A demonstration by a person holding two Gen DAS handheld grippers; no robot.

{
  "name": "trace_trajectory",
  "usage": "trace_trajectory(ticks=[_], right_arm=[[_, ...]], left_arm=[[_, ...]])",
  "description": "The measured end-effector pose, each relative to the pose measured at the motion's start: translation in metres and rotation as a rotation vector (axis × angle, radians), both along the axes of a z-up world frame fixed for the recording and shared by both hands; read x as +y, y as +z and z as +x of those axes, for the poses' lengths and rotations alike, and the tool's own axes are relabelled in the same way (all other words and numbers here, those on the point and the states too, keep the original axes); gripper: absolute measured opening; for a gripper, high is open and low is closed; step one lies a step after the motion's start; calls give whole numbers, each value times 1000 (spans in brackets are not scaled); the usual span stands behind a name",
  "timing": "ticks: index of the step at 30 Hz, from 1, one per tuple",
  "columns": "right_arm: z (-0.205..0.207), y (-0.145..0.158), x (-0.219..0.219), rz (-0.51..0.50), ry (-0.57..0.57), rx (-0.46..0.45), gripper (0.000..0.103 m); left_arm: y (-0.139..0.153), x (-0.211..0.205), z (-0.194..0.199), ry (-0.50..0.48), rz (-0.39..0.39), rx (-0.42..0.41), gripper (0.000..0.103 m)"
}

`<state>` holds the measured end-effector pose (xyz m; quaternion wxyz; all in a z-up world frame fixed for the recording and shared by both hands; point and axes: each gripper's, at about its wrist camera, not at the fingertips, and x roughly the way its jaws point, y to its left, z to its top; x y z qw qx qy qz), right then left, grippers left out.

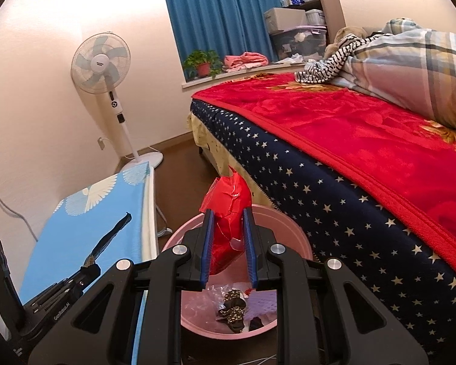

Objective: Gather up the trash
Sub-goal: 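Carry the red bag and black pouch with both tools over the wastebasket, then open both tools to drop the red bag and black pouch into the wastebasket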

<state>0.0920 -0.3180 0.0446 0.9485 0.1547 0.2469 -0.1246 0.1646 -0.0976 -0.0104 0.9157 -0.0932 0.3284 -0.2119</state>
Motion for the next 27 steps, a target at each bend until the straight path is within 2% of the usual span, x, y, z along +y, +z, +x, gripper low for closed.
trace_trajectory(ticks=[12, 27], right_arm=[[14, -11, -6, -32, -29, 41, 20], [27, -30, -14, -11, -56, 84, 20]], left_arm=[[-18, -34, 13, -44, -2, 31, 2], [-39, -58, 26, -64, 4, 75, 2]])
